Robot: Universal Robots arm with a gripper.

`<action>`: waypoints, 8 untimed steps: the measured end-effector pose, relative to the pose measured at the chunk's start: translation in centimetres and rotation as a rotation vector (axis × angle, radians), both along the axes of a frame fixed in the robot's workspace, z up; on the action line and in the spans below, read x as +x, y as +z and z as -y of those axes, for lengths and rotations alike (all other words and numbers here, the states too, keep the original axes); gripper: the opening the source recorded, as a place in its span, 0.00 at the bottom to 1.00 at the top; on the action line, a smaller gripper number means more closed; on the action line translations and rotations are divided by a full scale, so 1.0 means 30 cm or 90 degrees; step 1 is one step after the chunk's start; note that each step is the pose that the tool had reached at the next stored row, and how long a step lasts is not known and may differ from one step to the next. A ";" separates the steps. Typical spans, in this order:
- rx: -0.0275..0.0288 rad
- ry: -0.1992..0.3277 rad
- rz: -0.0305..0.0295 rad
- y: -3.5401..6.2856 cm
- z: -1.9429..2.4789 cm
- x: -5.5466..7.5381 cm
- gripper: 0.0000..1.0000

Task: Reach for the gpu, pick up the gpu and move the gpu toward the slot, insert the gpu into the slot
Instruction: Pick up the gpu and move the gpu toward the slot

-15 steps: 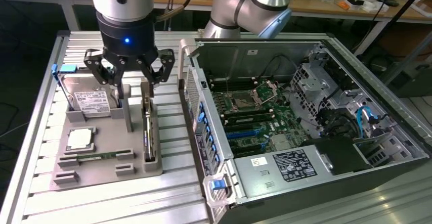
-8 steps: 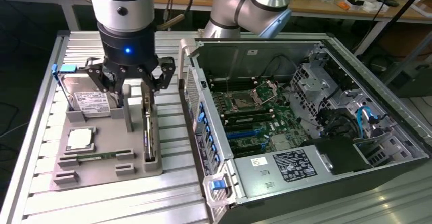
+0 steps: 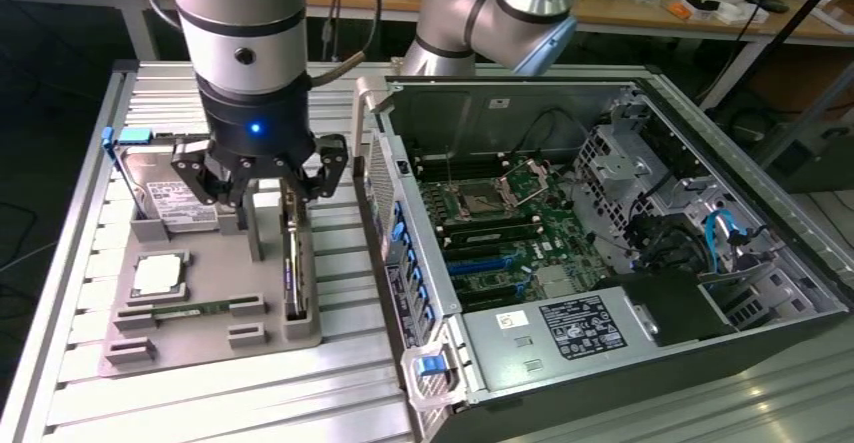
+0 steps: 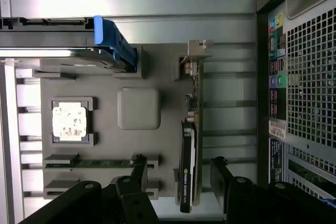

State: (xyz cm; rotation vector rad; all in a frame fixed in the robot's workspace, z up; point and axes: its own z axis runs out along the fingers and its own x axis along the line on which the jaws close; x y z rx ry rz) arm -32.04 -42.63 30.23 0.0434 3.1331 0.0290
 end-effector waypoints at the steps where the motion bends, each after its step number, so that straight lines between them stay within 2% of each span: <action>1: -0.0001 0.000 -0.0001 -0.006 0.004 0.000 0.60; 8: -0.0001 0.000 -0.0002 -0.048 0.020 0.006 0.60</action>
